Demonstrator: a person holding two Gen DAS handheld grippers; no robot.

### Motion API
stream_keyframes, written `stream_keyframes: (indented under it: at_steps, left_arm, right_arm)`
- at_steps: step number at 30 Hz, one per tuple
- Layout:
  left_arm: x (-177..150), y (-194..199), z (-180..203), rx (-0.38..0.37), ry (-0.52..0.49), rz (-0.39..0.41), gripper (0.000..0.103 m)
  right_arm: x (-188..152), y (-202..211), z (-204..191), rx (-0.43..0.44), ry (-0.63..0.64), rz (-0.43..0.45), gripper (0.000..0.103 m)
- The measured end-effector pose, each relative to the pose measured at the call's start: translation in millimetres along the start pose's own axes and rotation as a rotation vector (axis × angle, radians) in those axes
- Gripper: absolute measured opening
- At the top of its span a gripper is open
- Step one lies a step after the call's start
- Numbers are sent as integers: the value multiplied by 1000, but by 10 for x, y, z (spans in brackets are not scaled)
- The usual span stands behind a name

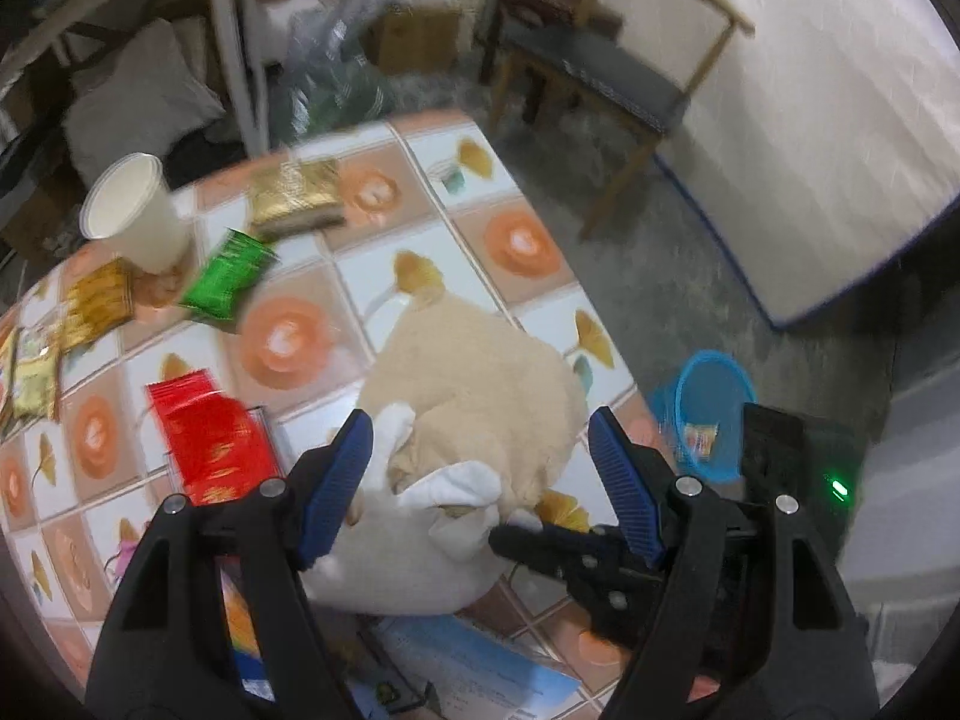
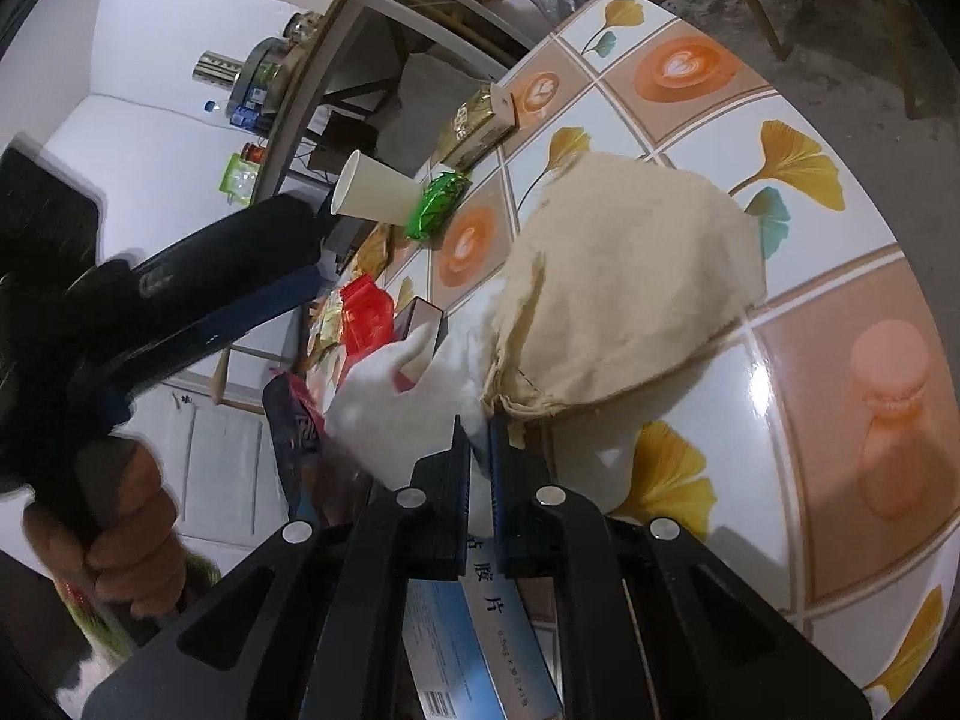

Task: Collect trash
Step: 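Grasp the beige cloth with the left gripper while the right gripper holds the white bag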

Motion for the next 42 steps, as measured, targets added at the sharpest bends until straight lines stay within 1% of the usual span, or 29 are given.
stream_keyframes:
  at_steps: [5, 9, 10, 11, 13, 16, 18, 19, 21, 23, 26, 31, 34, 38, 42]
  left_arm:
    - [112, -551, 81, 42, -52, -179, 70]
    - [146, -820, 83, 119, -83, -246, 70]
    - [158, -860, 72, 133, -88, -256, 65]
    - [168, -908, 56, 143, -85, -266, 59]
    - [180, -962, 38, 145, -72, -275, 52]
    - [182, -1058, 0, 155, -66, -288, 46]
    - [188, -1078, -19, 173, -68, -278, 42]
    - [195, -1085, -10, 179, -70, -275, 38]
    - [219, -1079, -32, 179, -65, -267, 34]
    - [230, -1059, -61, 175, -57, -253, 21]
    - [224, -1033, -51, 141, -36, -245, 8]
    - [231, -964, -83, 92, -6, -213, 3]
    - [228, -871, -118, 93, -12, -183, 0]
    - [217, -667, -117, 92, -15, -125, 0]
    - [253, -453, -38, 82, -18, -70, 0]
  right_arm:
    - [-59, 21, 28, 5, 5, -2, 7]
    - [-82, 33, 68, 16, -5, -4, 7]
    - [-88, 41, 73, 16, -6, -4, 7]
    - [-96, 48, 74, 18, -5, -3, 7]
    - [-105, 66, 77, 25, -4, -1, 7]
    - [-113, 87, 73, 32, 0, 2, 7]
    - [-121, 88, 65, 36, 1, 2, 7]
    - [-124, 95, 67, 38, 2, 3, 7]
    - [-133, 104, 70, 39, 2, 6, 7]
    - [-136, 119, 84, 40, 0, 12, 7]
    - [-141, 138, 107, 43, -2, 22, 7]
    - [-185, 226, 159, 48, -2, 34, 6]
    - [-216, 289, 136, 51, 6, 40, 5]
    - [-226, 316, 77, 57, 17, 47, 5]
    - [-265, 358, 25, 61, 37, 53, 5]
Point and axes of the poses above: each gripper's, at about its wrist camera, not at the fingertips, and y roughly against the way its jaws point, z to its right, x to its top, the point moved 4 cm from there along -y, roughly the way its jaws point, and after that the axes turned 6 degrees about -z, right-handed, at the moved point
